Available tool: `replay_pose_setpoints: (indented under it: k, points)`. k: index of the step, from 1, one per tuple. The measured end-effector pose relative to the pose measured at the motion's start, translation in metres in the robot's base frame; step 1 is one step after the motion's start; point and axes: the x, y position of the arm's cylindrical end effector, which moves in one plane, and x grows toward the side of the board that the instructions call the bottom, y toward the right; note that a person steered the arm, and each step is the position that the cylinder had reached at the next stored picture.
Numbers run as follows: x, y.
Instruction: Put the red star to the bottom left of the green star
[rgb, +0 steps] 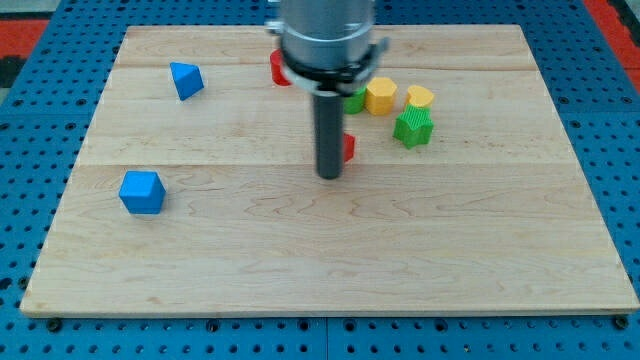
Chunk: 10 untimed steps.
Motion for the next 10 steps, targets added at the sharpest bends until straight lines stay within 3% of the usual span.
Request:
replay_pose_setpoints:
  k: [2, 4, 6, 8, 10]
  points:
    - [-0.007, -0.069]
    - [-0.052, -0.046]
    - [-0.036, -0.019]
    - [-0.006, -0.071]
    - [0.000, -0.037]
